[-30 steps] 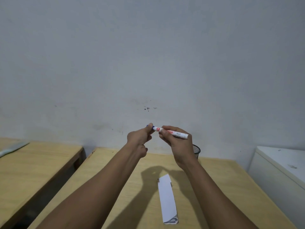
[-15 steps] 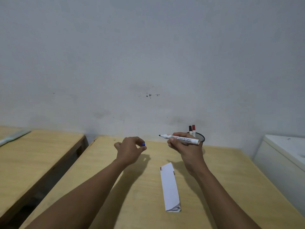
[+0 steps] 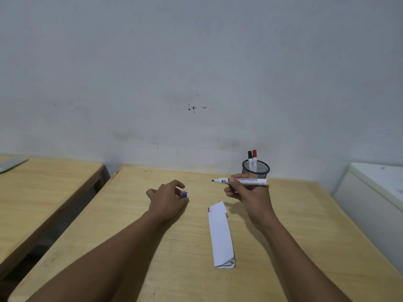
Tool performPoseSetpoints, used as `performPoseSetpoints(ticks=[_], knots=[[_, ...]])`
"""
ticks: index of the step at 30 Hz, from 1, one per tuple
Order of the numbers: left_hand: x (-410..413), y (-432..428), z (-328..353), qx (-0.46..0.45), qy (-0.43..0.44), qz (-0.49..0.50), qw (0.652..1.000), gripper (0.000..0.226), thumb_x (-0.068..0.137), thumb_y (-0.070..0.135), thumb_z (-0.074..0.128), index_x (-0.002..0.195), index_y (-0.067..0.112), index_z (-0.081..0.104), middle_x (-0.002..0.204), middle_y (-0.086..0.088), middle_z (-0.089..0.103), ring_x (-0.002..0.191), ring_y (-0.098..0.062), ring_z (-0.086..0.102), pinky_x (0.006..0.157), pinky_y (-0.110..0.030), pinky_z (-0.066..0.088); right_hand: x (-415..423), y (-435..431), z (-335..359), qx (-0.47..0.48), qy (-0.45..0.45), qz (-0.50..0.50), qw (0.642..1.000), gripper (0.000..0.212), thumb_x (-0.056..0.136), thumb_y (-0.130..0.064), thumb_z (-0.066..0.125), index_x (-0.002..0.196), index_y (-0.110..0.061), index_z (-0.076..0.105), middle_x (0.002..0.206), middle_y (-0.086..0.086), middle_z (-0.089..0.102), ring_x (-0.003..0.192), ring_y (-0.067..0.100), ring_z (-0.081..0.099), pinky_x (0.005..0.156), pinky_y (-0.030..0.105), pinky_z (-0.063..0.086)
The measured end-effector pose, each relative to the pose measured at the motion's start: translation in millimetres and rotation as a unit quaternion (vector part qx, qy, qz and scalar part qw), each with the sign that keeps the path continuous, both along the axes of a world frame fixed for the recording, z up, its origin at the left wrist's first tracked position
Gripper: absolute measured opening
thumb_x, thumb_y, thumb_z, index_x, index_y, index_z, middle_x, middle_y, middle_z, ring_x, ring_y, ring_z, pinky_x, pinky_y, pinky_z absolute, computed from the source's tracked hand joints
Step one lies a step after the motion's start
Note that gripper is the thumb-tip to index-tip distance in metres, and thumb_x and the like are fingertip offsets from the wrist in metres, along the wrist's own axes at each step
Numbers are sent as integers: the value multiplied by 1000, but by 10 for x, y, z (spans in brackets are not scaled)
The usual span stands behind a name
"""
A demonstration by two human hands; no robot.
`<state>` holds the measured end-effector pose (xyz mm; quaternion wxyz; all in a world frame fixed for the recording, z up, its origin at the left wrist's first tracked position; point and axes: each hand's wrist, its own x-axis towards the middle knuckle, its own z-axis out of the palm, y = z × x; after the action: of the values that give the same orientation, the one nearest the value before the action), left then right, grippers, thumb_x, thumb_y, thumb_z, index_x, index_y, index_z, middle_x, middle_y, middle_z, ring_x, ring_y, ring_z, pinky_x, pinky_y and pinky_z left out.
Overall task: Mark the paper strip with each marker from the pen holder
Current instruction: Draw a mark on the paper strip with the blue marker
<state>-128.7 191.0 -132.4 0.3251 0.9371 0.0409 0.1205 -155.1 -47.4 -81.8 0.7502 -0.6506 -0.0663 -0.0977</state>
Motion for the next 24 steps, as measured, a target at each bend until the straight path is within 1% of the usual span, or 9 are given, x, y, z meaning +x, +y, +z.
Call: performPoseSetpoints(ticks=[3,5,6,8,11,14,17,20,24], knots=[[-149,-90,-32,44,-99,9,994,40,78,45,71,112,34,55,110,18,58,109,-9,51,96,-39,22,29,24,-39,-1,8,-3,1000,15,93,-13,71,99,1,72,80,14,73,69,25,70,66,32,60],[-390,-214,-12,69,-165,-46,983,36,78,52,69,106,35,55,109,20,53,105,-6,47,96,-38,22,50,41,-73,3,18,-14,1000,19,96,-17,66,95,1,72,74,12,69,60,21,66,57,27,58],[-535,-287,10,81,-166,-97,978,36,79,57,66,106,36,56,108,22,53,105,-3,45,98,-39,22,58,49,-97,2,23,-15,1000,20,97,-18,65,92,0,72,71,11,67,57,19,65,54,25,57],[-780,-417,63,112,-107,-188,970,45,81,67,55,116,39,58,118,22,53,115,-3,41,106,-45,19,70,68,-161,-10,31,0,999,16,95,-16,67,91,-1,72,70,11,67,56,18,65,54,25,57],[-897,-502,40,188,-21,-240,952,58,84,74,42,133,42,50,139,16,49,127,-12,36,109,-53,14,85,110,-256,-64,45,27,997,10,89,-7,74,95,0,70,67,10,69,56,17,64,56,28,56],[-903,-494,-46,227,-5,-252,941,63,86,76,38,140,43,43,147,11,43,131,-17,34,105,-56,21,114,155,-342,-96,62,52,992,11,93,-11,71,87,-3,67,62,12,64,54,24,59,52,32,52],[-899,-480,-106,240,3,-248,939,66,87,75,33,144,42,36,151,9,39,134,-18,31,106,-60,22,167,170,-412,-128,66,61,988,14,96,-14,67,88,-4,62,67,14,64,57,27,60,52,34,51],[-917,-487,-116,250,-1,-258,933,64,89,74,29,146,45,31,155,7,35,135,-21,30,106,-64,22,214,143,-446,-155,62,50,985,15,97,-16,66,88,-6,59,67,13,62,53,22,58,50,34,51],[-919,-499,-115,264,-7,-269,926,60,91,72,27,145,46,34,155,4,34,132,-24,31,104,-67,23,196,111,-490,-214,42,34,975,17,96,-20,66,87,-8,60,65,10,64,51,16,60,49,31,52]])
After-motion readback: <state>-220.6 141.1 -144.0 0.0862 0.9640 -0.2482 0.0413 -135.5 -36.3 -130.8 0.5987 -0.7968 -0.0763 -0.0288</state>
